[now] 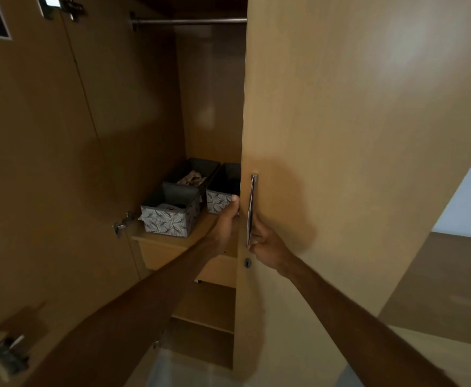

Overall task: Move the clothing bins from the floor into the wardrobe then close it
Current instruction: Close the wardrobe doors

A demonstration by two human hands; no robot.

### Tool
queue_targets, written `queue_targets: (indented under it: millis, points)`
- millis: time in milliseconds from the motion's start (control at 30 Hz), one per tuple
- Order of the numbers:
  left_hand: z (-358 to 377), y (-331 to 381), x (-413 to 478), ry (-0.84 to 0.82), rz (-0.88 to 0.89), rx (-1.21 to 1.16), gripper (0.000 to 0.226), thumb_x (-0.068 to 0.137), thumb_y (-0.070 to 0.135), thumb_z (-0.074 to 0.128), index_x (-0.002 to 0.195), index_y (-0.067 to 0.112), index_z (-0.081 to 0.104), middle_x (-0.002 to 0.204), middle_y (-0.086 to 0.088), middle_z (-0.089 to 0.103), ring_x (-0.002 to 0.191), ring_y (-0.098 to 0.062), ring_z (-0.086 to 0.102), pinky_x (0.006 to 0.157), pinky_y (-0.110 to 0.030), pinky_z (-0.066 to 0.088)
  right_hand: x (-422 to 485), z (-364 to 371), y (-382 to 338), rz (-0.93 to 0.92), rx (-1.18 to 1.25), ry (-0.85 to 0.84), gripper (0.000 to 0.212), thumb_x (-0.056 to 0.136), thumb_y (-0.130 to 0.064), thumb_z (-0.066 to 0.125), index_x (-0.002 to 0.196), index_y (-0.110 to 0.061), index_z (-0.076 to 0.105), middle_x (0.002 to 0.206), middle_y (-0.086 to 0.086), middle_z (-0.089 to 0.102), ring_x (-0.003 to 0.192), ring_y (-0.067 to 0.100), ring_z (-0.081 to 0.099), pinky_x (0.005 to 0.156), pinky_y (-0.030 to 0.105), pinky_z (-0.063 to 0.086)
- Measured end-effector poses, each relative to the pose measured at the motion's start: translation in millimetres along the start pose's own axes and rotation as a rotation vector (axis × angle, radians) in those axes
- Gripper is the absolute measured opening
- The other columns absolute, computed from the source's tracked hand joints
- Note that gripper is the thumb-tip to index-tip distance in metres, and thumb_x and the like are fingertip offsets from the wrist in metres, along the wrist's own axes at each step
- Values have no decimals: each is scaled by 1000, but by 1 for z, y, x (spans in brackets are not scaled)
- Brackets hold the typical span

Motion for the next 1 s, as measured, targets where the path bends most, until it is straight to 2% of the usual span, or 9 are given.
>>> queue_targets:
  millis: [100, 167, 300, 400, 533, 700, 833, 900, 1000]
  points:
    - [-5, -7, -2, 45, 23, 13, 42, 103, 44, 20, 120, 26, 54, 104, 22, 56, 86, 16, 53, 73, -12, 39, -7, 0, 5, 9, 35, -2, 94, 78, 14, 51, 151, -36, 17, 145, 0, 47, 128, 18, 50, 86, 22, 49]
    - [-13, -19, -8, 93, 40, 29, 38, 102, 43, 28, 113, 27, 60, 105, 22, 59, 90, 14, 55, 74, -10, 39, -9, 1, 10, 7, 44, 4, 92, 78, 13, 52, 150, -34, 20, 147, 1, 45, 131, 21, 47, 83, 19, 49]
    - [-42, -60, -28, 284, 36, 68, 28, 94, 44, 53, 108, 23, 68, 112, 1, 69, 109, -14, 62, 82, -24, 45, -18, 9, 18, 19, 66, 47, 82, 82, 6, 58, 149, -31, 27, 139, 0, 49, 128, 22, 49, 89, 26, 49]
    - [-70, -84, -57, 398, 28, 76, 27, 93, 35, 59, 110, 15, 69, 112, -6, 70, 108, -23, 64, 92, -34, 49, -22, 30, 16, 41, 73, -29, 75, 87, 0, 59, 149, -27, 27, 138, 3, 46, 127, 19, 49, 90, 24, 45]
    - [-118, -104, -122, 603, 11, 102, 18, 94, 24, 60, 107, 15, 70, 107, -1, 72, 102, -16, 65, 92, -34, 50, -21, 92, 4, 30, 68, -199, 69, 88, -5, 60, 148, -24, 30, 139, 2, 48, 119, 12, 51, 87, 17, 44]
    - [-194, -108, -212, 891, -1, 171, 17, 93, 20, 62, 108, 18, 70, 108, -1, 72, 104, -18, 66, 96, -37, 50, -24, 192, -32, -50, 101, -400, 62, 88, -12, 64, 144, -26, 39, 138, 2, 53, 121, 13, 53, 94, 27, 47]
    - [-240, -75, -282, 1141, 89, 229, 15, 95, 16, 59, 103, 10, 70, 95, -3, 72, 82, -11, 67, 77, -27, 53, -35, 259, -81, -138, 123, -512, 58, 89, -13, 64, 142, -23, 44, 137, -1, 54, 122, 11, 53, 95, 27, 47]
    - [-257, -55, -310, 1283, 182, 284, 13, 94, 16, 58, 100, 12, 69, 96, -2, 72, 88, -14, 68, 78, -26, 52, -41, 286, -109, -209, 134, -546, 55, 89, -13, 63, 141, -21, 46, 133, -4, 55, 117, 7, 54, 93, 23, 47]
    - [-291, -35, -338, 1404, 229, 327, 16, 95, 20, 56, 108, 17, 66, 104, 3, 69, 98, -9, 64, 79, -22, 47, -47, 326, -149, -312, 172, -562, 51, 89, -15, 63, 138, -20, 50, 133, -3, 57, 116, 6, 56, 99, 26, 48]
Point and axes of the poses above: each hand's wrist, its own x-axis towards the middle knuckle, its own z-axis out of the palm, y = z × x, the point moved 1 cm from there along x, towards the middle knuckle
